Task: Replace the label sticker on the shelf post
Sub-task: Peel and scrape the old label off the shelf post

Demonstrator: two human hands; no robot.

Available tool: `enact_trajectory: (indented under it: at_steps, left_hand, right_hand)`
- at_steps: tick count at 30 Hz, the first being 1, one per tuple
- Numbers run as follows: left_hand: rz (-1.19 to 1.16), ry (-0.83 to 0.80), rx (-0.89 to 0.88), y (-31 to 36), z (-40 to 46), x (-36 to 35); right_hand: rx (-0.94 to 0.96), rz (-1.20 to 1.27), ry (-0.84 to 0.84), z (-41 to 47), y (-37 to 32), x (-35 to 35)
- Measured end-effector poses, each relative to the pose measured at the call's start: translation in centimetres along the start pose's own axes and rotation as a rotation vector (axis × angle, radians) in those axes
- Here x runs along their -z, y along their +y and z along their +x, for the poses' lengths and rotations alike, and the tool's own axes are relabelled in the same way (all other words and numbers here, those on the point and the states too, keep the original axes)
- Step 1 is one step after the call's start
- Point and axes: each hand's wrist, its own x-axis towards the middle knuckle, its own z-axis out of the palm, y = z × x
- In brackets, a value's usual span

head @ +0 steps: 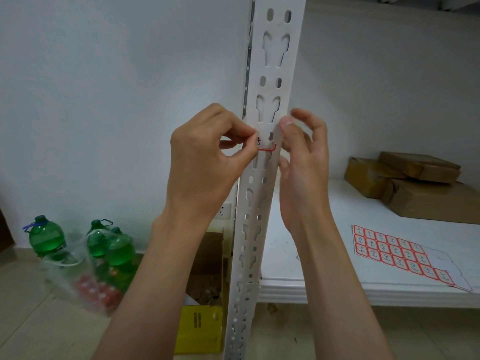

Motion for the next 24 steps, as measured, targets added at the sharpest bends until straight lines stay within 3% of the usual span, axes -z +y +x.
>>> enact_trajectory:
  at_steps: [5, 9, 15, 24]
  left_hand:
    - [-0.075, -0.033, 0.086, 0.0, 0.2, 0.4]
    - [-0.153, -0.063, 0.216, 0.1, 0.3, 0.5]
    - [-0.245, -0.042, 0.318, 0.2, 0.9, 1.6]
    - [-0.304, -0.004, 0.310, 0.6, 1.2, 1.7]
  right_hand:
    - [0.431, -0.318, 0.137, 0.2, 0.5, 0.5]
    - [0.605, -0.504, 0.142, 0.0, 1.0, 0.5]
    - [0.648, -0.508, 0.021, -0.5, 0.7, 0.4]
    - [0.479, -0.436, -0.204, -0.7, -1.6, 0.6]
